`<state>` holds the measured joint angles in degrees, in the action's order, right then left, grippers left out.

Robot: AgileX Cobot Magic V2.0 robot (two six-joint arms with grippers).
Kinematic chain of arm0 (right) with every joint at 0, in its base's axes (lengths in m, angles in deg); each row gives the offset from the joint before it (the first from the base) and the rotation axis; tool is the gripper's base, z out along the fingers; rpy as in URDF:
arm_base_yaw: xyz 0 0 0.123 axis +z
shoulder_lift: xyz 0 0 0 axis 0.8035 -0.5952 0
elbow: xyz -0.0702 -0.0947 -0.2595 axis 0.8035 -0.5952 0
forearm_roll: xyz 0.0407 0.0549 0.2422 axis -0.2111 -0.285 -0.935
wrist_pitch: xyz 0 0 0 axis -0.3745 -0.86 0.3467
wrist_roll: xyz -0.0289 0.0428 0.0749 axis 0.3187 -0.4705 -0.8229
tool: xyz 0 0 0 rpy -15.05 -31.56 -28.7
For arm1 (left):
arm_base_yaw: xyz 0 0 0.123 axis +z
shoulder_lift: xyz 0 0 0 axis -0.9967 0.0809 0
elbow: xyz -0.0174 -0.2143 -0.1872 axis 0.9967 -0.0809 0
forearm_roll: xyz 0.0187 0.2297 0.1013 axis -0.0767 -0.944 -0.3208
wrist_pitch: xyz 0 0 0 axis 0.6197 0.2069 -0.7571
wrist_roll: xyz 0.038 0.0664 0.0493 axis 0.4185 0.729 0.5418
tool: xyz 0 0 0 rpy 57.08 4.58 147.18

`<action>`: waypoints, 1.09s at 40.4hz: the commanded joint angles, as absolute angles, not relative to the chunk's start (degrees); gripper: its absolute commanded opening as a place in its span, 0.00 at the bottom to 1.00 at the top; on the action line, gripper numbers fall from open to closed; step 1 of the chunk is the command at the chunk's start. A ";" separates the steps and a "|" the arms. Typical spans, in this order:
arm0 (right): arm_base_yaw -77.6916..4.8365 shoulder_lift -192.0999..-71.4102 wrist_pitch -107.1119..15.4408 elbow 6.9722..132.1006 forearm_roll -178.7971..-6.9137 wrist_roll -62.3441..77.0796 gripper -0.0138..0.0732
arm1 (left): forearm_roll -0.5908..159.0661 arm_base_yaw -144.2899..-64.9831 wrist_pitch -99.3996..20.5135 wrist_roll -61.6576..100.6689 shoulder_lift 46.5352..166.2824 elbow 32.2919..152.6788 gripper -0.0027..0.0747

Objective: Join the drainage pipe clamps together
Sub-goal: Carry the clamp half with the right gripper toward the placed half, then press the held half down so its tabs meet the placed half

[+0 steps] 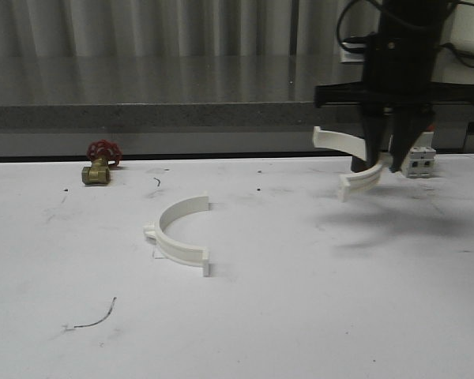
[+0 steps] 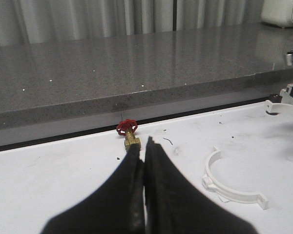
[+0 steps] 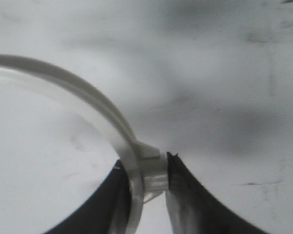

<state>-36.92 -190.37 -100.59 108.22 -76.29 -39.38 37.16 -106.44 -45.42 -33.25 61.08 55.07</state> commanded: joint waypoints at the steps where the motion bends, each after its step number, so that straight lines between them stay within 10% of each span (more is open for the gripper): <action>1: -33.87 -186.63 -99.34 109.83 -75.92 -41.68 0.33 | 36.74 -106.26 -41.06 -33.29 61.71 56.65 0.01; 44: -24.88 -195.52 -90.61 109.90 -81.30 -46.08 0.33 | 36.74 -106.26 -41.16 -33.29 61.71 56.65 0.01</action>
<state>-24.89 -198.46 -91.76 108.22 -80.58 -46.12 37.03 -106.44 -45.42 -33.25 61.08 55.07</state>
